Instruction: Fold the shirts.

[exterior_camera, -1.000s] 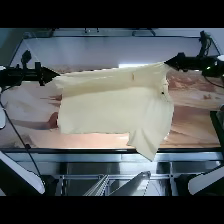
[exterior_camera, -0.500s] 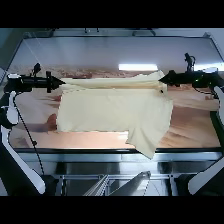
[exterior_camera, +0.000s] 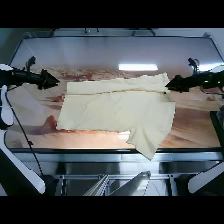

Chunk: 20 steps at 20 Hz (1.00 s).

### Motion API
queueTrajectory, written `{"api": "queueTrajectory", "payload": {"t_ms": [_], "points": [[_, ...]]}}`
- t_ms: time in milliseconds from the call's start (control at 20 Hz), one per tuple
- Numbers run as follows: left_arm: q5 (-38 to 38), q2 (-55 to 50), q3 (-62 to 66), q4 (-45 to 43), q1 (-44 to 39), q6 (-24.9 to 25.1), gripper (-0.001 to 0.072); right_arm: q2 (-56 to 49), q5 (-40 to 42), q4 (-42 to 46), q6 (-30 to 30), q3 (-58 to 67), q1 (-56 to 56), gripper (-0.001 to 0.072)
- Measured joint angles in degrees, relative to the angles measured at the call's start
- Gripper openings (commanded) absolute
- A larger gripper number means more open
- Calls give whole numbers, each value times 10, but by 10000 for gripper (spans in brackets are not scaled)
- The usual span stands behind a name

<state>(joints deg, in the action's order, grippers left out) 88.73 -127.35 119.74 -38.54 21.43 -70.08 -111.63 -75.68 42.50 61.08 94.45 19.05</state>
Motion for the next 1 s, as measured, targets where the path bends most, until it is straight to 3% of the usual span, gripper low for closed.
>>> {"api": "queueTrajectory", "payload": {"t_ms": [300,600,900,1000], "points": [[47,125,-199,-56,39,-3,291,113,-97,4,10,-128,50,320],[16,199,-434,-171,12,-2,291,247,-35,1,-5,-368,76,321],[17,213,-495,-210,-57,-7,291,307,2,8,5,-469,82,326],[20,213,-500,-217,-70,-7,291,311,4,46,39,-484,82,475]]}}
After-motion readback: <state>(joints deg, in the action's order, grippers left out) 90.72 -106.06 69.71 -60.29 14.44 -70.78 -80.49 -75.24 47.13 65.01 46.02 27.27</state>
